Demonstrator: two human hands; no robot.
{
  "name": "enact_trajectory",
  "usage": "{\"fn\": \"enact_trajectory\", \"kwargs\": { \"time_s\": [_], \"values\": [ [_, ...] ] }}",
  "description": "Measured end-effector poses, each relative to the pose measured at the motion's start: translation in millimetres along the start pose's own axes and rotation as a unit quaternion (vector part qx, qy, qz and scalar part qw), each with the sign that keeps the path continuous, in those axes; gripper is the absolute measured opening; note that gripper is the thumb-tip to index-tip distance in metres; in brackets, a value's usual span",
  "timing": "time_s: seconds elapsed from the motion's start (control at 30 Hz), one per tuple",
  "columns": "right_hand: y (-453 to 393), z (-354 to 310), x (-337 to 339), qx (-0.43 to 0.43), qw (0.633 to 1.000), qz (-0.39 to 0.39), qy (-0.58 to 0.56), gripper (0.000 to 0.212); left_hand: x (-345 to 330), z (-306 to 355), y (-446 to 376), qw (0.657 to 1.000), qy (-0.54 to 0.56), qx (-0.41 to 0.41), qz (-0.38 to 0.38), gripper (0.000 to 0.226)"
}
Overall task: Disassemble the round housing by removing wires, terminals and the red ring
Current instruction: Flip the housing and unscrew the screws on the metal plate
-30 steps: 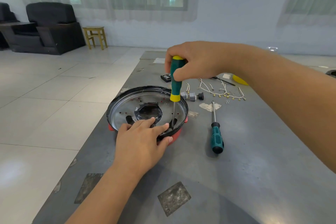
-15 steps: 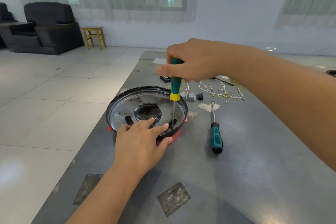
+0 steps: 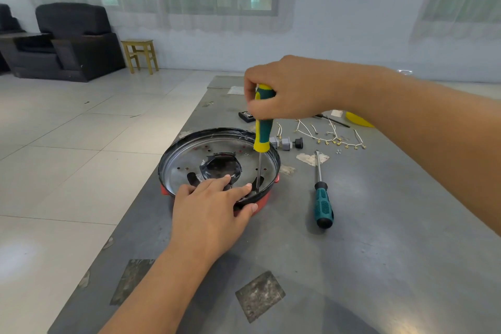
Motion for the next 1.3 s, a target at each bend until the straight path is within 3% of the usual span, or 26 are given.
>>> {"fn": "enact_trajectory", "kwargs": {
  "time_s": [0.1,0.13,0.23,0.27,0.33,0.4,0.57,0.63,0.7,0.87,0.93,1.03,1.07,1.13,1.17,1.23,1.3],
  "values": [
    [4,2,5,0.0,0.992,-0.083,-0.094,0.013,0,0,0,1.0,-0.004,0.001,0.0,0.055],
    [3,2,5,-0.021,0.995,-0.071,-0.063,0.015,0,0,0,1.0,-0.006,0.001,0.0,0.055],
    [-1,5,4,-0.046,0.987,0.017,0.154,0.052,1,0,0,1.0,-0.002,0.002,0.001,0.054],
    [0,4,3,-0.028,0.99,0.025,0.138,0.045,1,0,0,1.0,-0.002,0.002,0.001,0.054],
    [4,3,6,0.002,0.999,-0.044,0.015,0.016,1,0,0,1.0,-0.006,0.002,0.001,0.054],
    [7,4,8,0.002,0.992,-0.113,-0.051,0.031,1,1,-1,1.0,-0.005,0.002,0.002,0.055],
    [1,11,5,-0.034,0.996,-0.031,0.079,0.035,1,0,0,1.0,-0.007,0.001,0.003,0.056],
    [4,11,5,-0.011,0.999,-0.041,0.026,0.021,0,0,0,1.0,-0.005,0.001,0.005,0.056],
    [7,8,6,-0.006,0.996,-0.081,-0.039,0.031,0,0,1,1.0,-0.002,0.002,0.006,0.055],
    [4,13,2,-0.028,0.996,0.022,0.077,0.032,1,0,2,1.0,-0.001,0.003,0.012,0.054],
    [8,12,2,-0.009,1.0,-0.018,-0.015,0.017,1,1,1,1.0,0.004,0.004,0.012,0.053],
    [13,11,3,-0.026,0.989,-0.063,-0.131,0.025,-1,1,1,1.0,-0.001,0.003,0.01,0.053],
    [12,12,1,-0.034,0.992,-0.053,-0.114,0.019,-1,1,1,1.0,-0.002,0.002,0.01,0.053],
    [9,15,0,-0.042,0.999,0.01,0.018,0.031,0,0,2,1.0,-0.003,0.002,0.012,0.054],
    [10,15,-1,-0.036,0.998,0.032,0.032,0.03,0,0,2,1.0,-0.004,0.003,0.012,0.054],
    [15,13,-3,-0.01,0.999,-0.004,-0.054,0.018,1,0,1,1.0,-0.008,0.003,0.009,0.054],
    [19,11,-1,-0.02,0.987,-0.065,-0.148,0.03,0,0,1,1.0,-0.007,0.006,0.004,0.054]
  ]
}}
Point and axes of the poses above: each hand's wrist, its own y-axis away from the middle knuckle, its own x-axis out of the back of the hand, z = x × y, the point moved 2 cm from there along -y, towards the middle knuckle, and after that the axes turned 2 degrees about -z, right-handed, at the moved point
